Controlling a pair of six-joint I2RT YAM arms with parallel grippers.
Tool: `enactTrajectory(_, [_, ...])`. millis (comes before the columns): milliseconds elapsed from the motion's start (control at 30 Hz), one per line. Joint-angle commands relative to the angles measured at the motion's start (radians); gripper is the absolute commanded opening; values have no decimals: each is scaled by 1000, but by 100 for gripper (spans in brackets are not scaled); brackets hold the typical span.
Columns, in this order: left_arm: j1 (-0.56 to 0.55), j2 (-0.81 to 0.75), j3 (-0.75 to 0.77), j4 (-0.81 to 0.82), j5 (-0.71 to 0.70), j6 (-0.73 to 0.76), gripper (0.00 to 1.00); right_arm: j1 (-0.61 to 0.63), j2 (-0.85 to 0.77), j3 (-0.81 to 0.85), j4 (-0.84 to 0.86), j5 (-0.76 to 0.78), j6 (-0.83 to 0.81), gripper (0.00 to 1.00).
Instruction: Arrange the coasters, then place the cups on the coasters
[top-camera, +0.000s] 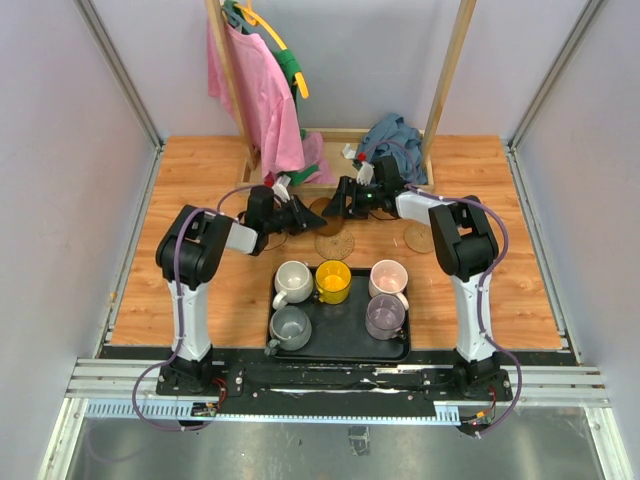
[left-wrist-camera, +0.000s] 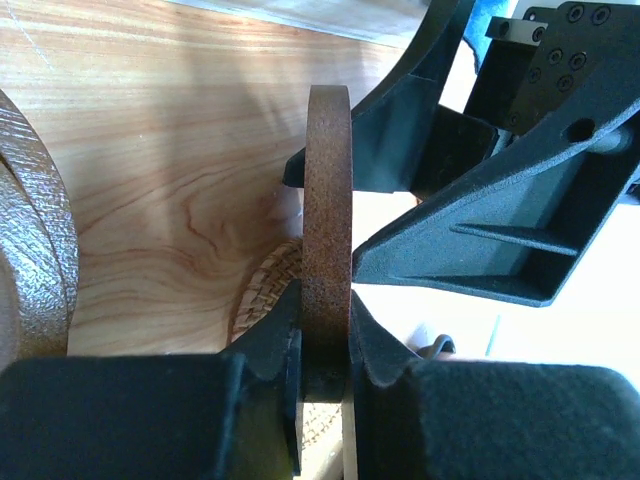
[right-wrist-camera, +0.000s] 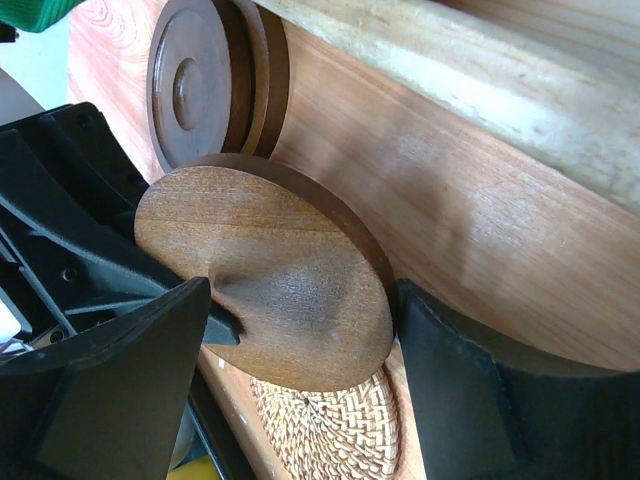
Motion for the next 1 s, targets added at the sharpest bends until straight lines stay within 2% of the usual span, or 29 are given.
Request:
enactTrajectory(0, [-3, -20, 0, -64, -7, 91, 0, 15, -29, -13, -33, 13, -30, 77])
enactTrajectory(167, [-14, -99, 13, -167, -46, 250, 1, 14, -116, -44, -47, 63, -70, 80])
enactTrajectory(367, [-58, -230, -5, -296, -207, 490, 1, 14, -292, -91, -102, 154, -130, 91])
enactTrajectory(433, [-81, -261, -1, -331, -262, 579, 1, 14, -361, -106, -134, 205, -168, 99])
enactTrajectory(600, [-151, -314, 11, -363, -395, 732, 0, 13, -504, -131, -236, 372, -221, 99])
enactTrajectory(767, [-259, -283, 96, -463, -599, 928, 1, 13, -607, -158, -367, 661, -187, 99])
enactTrajectory(967, [-400, -167, 210, -542, -846, 1114, 1, 14, -688, -205, -418, 827, -183, 99])
